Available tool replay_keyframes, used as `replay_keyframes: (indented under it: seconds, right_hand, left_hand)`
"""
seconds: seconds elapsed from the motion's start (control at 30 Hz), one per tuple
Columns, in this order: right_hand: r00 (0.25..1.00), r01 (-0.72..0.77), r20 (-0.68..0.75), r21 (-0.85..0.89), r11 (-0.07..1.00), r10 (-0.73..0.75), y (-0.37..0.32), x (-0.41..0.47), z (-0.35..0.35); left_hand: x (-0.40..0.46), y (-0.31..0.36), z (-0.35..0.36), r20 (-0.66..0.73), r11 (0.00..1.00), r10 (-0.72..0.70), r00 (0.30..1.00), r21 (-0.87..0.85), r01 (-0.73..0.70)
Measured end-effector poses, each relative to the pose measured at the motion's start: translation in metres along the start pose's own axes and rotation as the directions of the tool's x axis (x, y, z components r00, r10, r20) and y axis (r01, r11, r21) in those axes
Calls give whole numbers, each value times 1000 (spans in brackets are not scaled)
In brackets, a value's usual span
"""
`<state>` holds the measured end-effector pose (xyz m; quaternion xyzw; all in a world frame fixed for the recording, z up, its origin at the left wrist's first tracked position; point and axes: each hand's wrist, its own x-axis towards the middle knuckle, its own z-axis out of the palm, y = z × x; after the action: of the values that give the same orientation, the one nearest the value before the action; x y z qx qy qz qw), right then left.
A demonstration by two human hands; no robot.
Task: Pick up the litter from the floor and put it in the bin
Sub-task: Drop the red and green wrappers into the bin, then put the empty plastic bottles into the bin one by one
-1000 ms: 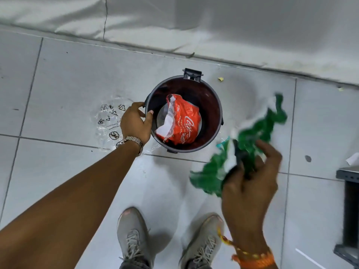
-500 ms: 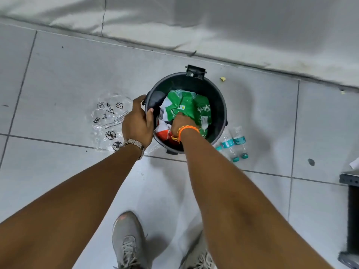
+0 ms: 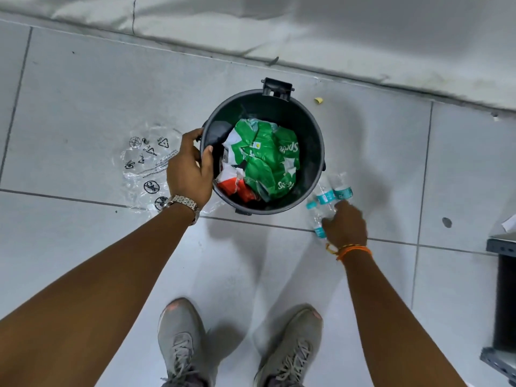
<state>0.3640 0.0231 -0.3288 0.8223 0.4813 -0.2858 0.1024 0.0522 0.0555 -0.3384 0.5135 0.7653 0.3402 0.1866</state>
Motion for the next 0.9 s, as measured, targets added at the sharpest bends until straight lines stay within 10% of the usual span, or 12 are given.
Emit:
replay_keyframes:
  seconds: [0.17, 0.33, 0.47, 0.6, 0.73, 0.9]
  right_hand:
    - [990, 44, 143, -280, 959, -3, 11, 8, 65]
    - [995, 56, 90, -177, 983, -41, 8, 7, 86]
    - [973, -67, -186, 348, 935, 139, -14, -14, 43]
    - [832, 301, -518, 722, 623, 198, -56, -42, -39]
    - [804, 526, -595, 702, 480, -11, -115, -56, -73]
    - [825, 550, -359, 327, 769, -437, -142, -40, -60]
  left_hand:
    - [2, -7, 4, 3, 1000, 26, 1000, -15, -26]
    - [1, -6, 5, 4, 998, 26, 1000, -53, -25]
    - [1, -4, 5, 10, 1000, 7, 1000, -23, -7]
    - [0, 3, 0, 20, 1000, -22, 1000, 2, 22]
    - [-2, 8, -2, 21, 999, -44, 999, 29, 44]
    - [-4, 7, 0, -11, 998, -54, 998, 25, 55]
